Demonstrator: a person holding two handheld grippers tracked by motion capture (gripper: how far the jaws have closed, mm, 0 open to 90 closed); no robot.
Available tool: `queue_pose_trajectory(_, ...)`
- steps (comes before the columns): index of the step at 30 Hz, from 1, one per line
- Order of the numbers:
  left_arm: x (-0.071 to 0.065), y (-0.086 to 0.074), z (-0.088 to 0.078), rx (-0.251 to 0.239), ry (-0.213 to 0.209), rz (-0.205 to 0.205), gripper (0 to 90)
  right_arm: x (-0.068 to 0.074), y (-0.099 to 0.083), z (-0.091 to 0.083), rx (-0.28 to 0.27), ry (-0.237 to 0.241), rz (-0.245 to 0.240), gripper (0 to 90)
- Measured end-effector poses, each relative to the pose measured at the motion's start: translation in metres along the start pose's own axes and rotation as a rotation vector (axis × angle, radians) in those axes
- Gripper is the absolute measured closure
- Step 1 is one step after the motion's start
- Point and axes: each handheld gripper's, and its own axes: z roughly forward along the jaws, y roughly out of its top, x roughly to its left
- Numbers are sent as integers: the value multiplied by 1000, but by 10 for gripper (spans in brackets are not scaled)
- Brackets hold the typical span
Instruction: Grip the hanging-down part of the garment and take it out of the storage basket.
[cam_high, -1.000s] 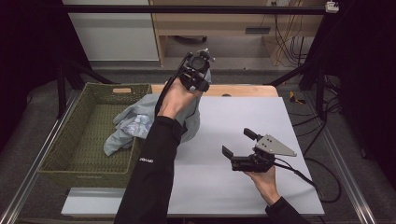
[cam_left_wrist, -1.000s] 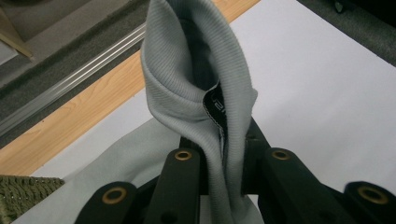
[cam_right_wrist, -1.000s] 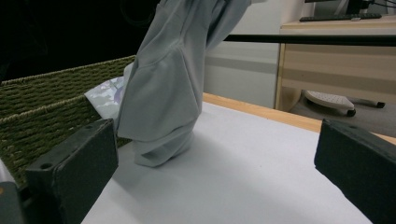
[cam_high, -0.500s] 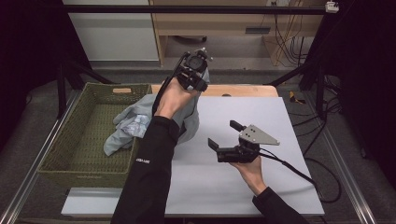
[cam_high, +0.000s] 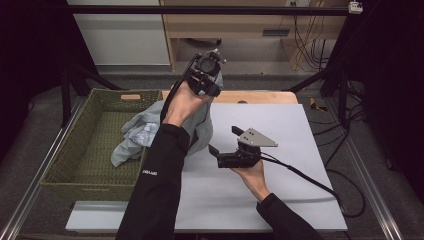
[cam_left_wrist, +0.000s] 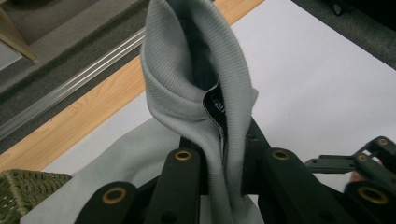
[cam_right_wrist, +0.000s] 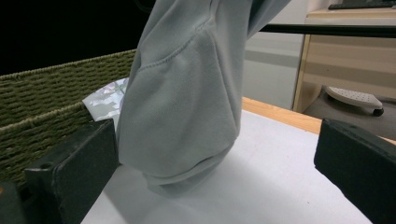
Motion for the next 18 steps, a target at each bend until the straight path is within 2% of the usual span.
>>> queue_pose_trajectory(9,1,-1,-2,-3,-3,2,799,7,4,25,2,29,2,6)
queue_pose_trajectory(10,1,-1,-2,-4,-1,3,798,6,4,31,-6,35,-23,9)
queue_pose_trajectory(11,1,-1,-2,-4,-1,3,798,6,4,31,-6,35,-23,9)
queue_pose_trajectory(14,1,-1,-2,-3,-2,4,798,8,5,42,16,31,7,29)
queue_pose_trajectory(18,2,-1,-3,-5,-1,0,798,9,2,52,41,47,3,74)
